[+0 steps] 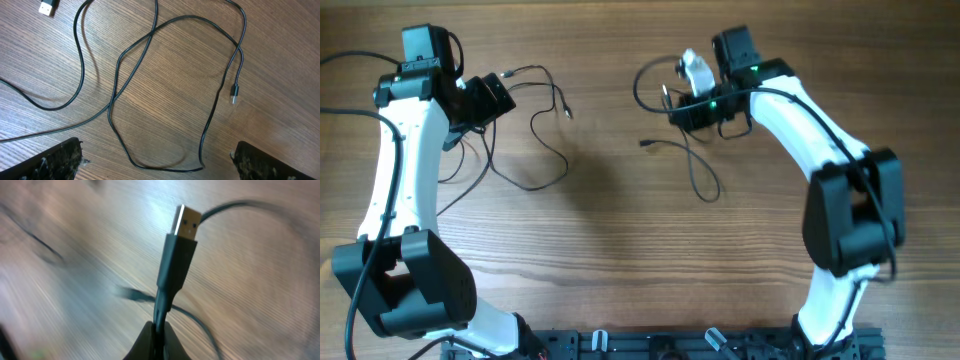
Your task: Untangle cables
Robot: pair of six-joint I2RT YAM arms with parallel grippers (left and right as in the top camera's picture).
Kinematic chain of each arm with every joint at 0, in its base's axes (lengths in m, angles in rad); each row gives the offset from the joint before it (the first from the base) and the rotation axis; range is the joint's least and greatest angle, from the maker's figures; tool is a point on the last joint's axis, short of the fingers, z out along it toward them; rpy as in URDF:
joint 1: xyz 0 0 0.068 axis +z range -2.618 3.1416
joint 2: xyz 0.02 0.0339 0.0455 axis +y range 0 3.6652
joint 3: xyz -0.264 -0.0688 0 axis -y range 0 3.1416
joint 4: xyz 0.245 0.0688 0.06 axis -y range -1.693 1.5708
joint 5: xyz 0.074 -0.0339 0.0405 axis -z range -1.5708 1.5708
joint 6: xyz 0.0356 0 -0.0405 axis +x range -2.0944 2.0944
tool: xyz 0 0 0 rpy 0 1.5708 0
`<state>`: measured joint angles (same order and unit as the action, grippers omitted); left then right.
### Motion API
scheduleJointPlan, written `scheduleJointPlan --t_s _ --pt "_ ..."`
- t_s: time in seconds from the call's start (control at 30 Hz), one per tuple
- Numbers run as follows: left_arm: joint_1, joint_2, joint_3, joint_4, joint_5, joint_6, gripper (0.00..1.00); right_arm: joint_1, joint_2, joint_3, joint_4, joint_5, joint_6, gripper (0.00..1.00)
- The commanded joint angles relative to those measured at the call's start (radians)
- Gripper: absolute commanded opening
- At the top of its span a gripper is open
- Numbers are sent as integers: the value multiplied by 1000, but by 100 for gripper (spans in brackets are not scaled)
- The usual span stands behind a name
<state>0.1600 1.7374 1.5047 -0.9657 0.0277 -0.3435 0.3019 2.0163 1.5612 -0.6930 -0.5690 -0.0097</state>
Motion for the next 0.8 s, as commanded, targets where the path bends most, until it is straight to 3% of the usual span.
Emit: scheduleJointPlan --t_s 0.0,0.1,0.2,0.37,0.67,0.73,0.77 --pt "-1 10 -2 0 8 -9 100 77 -74 19 121 -83 253 4" --pt "-1 10 -2 0 8 -9 100 143 -69 2 270 -47 443 4" --pt "-1 10 -2 0 8 -9 100 199 -66 -4 327 132 586 4" --pt "-1 10 -2 0 8 -9 100 300 -23 -4 437 362 599 4" --pt "-1 10 -2 0 8 -9 100 350 123 -4 544 366 589 5" --pt "-1 10 -2 0 8 -9 100 352 153 -4 546 366 589 8" --pt "-1 10 -2 0 8 -9 100 352 157 -4 548 362 588 15"
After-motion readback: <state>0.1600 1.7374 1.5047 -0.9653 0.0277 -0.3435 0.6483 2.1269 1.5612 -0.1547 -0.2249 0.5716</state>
